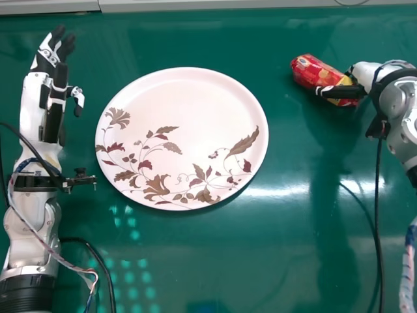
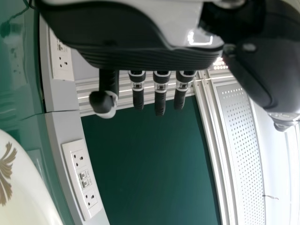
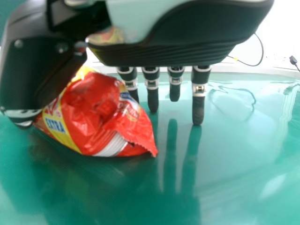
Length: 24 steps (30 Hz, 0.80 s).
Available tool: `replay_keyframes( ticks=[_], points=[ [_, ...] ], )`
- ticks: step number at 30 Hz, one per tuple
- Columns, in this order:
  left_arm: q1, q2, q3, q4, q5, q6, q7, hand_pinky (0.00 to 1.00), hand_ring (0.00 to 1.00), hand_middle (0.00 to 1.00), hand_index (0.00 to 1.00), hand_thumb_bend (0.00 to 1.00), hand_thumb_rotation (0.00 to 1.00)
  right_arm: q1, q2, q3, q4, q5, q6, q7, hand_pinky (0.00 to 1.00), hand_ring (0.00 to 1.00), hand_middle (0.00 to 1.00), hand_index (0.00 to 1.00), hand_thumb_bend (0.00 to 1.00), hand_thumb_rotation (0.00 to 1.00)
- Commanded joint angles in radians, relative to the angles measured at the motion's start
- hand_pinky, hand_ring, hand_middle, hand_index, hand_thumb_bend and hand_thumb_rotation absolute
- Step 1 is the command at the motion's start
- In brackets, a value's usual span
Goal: Pick up biscuit and place it in the plate
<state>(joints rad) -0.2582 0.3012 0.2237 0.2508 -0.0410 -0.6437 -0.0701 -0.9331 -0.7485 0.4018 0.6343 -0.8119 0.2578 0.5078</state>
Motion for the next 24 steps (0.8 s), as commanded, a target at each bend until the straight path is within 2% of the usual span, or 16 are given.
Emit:
replay_keyframes(
  ticks=[1,2,3,5,12,19,24],
  points=[
    [0.059,-0.029,-0.010,0.013,0.002,0.015,0.004,0.00,1.00,0.96,0.99,1.00,0.72,0.093,0.047,0.058,0.072,0.010,-0.027,0.050,0.28,0.39,0.48,0.53,0.76,0.10],
    [0.060,-0.030,-0.010,0.007,-0.001,0.018,0.003,0.00,0.99,0.96,0.99,1.00,0.71,0.092,0.047,0.067,0.078,-0.004,-0.034,0.033,0.27,0.37,0.45,0.50,0.62,0.04],
    [0.063,-0.031,-0.010,-0.001,0.000,0.021,0.004,0.00,0.99,0.96,0.98,1.00,0.71,0.097,0.048,0.067,0.078,-0.008,-0.043,0.007,0.23,0.39,0.47,0.49,0.57,0.02],
    [0.069,-0.032,-0.009,-0.013,0.012,0.027,0.013,0.00,0.99,0.96,0.98,1.00,0.72,0.110,0.046,0.068,0.067,-0.015,-0.054,-0.036,0.18,0.41,0.49,0.49,0.53,0.00],
    [0.078,-0.035,-0.006,-0.031,0.009,0.039,0.015,0.00,0.97,0.95,0.97,1.00,0.72,0.147,0.030,0.068,0.035,-0.030,-0.096,-0.146,0.23,0.42,0.50,0.49,0.52,0.00],
    [0.081,-0.039,-0.008,-0.034,0.012,0.037,0.017,0.00,0.95,0.94,0.96,1.00,0.72,0.145,0.028,0.078,0.039,-0.052,-0.096,-0.155,0.21,0.42,0.50,0.49,0.51,0.00],
    [0.086,-0.041,-0.008,-0.035,0.000,0.039,0.009,0.00,0.97,0.95,0.97,1.00,0.71,0.164,0.029,0.051,0.023,-0.030,-0.094,-0.171,0.19,0.41,0.50,0.49,0.51,0.00]
  ],
)
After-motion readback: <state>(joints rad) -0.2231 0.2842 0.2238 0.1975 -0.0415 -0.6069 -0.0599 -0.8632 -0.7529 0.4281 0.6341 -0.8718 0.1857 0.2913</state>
